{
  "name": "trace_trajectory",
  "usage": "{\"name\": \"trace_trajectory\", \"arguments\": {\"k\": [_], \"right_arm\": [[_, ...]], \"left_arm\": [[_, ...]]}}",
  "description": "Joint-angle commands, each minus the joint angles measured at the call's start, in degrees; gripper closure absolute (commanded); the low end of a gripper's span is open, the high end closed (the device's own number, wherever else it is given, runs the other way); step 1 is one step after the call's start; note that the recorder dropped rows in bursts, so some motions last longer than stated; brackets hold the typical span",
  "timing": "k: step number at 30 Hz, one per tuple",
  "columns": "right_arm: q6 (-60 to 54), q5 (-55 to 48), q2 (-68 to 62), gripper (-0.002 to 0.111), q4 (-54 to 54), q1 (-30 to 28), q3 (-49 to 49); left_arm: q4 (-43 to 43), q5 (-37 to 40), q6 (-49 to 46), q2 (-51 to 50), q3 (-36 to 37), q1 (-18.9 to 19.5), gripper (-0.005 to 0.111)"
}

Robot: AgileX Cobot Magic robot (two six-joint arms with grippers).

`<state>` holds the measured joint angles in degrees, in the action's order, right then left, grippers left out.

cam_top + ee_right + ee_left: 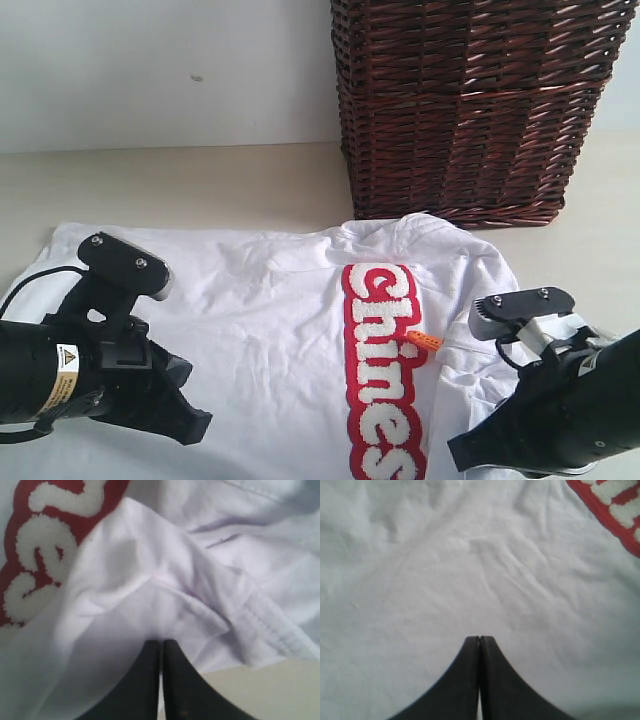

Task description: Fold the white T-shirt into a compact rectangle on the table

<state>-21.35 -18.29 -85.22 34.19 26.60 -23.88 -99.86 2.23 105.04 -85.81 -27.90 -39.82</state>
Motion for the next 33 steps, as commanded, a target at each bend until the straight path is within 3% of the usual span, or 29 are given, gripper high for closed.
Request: {"name": "trace_trajectory", "arguments": {"k": [1, 14, 18, 24, 27, 33], "right_arm": [[-1.4, -2.5, -0.2, 0.108, -0.5, 0.1, 0.0], [-1.4, -5.0, 0.5, 0.107, 0.2, 0.1, -0.7], [-1.4, -8.7, 0.5, 0.088, 2.1, 0.1, 0.7], [-0.8, -6.4, 0.5, 0.059, 2.3, 0.1, 1.7], [0.5, -4.5, 0.5, 0.055, 2.0, 0.1, 2.0], [-5.8, 1.7, 0.4, 0.054, 11.6, 0.1, 5.2]], "left_arm": [[0.3, 0.1, 0.1, 0.4, 0.3, -0.2, 0.107], [0.3, 0.1, 0.1, 0.4, 0.3, -0.2, 0.107], [0.3, 0.1, 0.2, 0.4, 0.3, -0.2, 0.107], [0.3, -0.5, 0.3, 0.4, 0.3, -0.2, 0.107], [0.3, -1.2, 0.3, 0.4, 0.3, -0.2, 0.107], [0.3, -1.2, 0.3, 0.4, 0.3, -0.2, 0.107]]}}
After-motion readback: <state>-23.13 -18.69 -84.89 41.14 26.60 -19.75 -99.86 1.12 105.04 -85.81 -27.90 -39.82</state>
